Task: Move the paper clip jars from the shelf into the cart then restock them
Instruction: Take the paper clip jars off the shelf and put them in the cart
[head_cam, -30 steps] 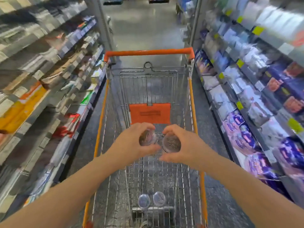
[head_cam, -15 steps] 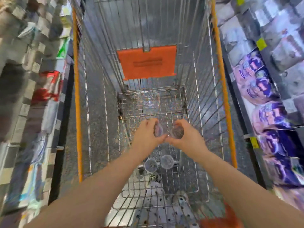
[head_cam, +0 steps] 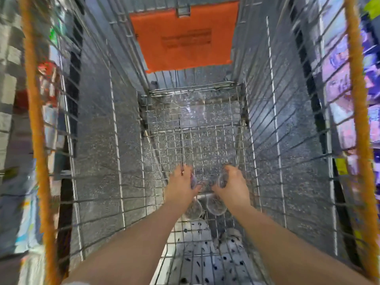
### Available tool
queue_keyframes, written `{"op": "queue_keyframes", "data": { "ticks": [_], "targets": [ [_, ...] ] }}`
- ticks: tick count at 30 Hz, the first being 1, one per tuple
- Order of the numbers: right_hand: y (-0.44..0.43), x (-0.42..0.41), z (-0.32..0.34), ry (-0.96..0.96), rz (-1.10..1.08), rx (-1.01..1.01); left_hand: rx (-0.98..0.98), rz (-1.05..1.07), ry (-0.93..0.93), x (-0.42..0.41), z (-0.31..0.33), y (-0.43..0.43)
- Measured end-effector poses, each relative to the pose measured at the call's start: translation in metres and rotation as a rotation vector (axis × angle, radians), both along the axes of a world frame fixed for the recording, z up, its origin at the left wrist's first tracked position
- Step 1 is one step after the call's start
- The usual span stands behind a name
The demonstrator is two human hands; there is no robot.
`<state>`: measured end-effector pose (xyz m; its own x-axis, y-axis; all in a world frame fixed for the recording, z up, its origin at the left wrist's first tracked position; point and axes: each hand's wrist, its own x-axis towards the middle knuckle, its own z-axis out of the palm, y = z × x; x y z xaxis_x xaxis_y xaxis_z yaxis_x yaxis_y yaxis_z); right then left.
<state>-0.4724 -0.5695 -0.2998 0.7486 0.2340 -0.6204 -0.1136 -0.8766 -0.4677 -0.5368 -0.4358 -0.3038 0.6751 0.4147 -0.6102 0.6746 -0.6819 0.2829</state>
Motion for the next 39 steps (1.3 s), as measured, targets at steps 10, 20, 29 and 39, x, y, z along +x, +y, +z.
{"op": "queue_keyframes", "data": {
  "ticks": [10,20,29,39],
  "targets": [
    [0.008,-0.005,-0.031,0.057,0.037,-0.004,-0.053,-0.030,-0.020,0.002,-0.032,-0.006],
    [0.008,0.009,0.028,0.016,0.103,0.043,-0.067,-0.026,-0.160,0.006,0.026,-0.008],
    [0.012,0.027,0.171,-0.198,0.138,0.377,0.042,0.073,-0.447,0.028,0.173,-0.014],
    [0.000,-0.008,0.363,-0.500,0.474,0.737,0.116,0.259,-0.940,-0.048,0.363,-0.036]
  ]
}}
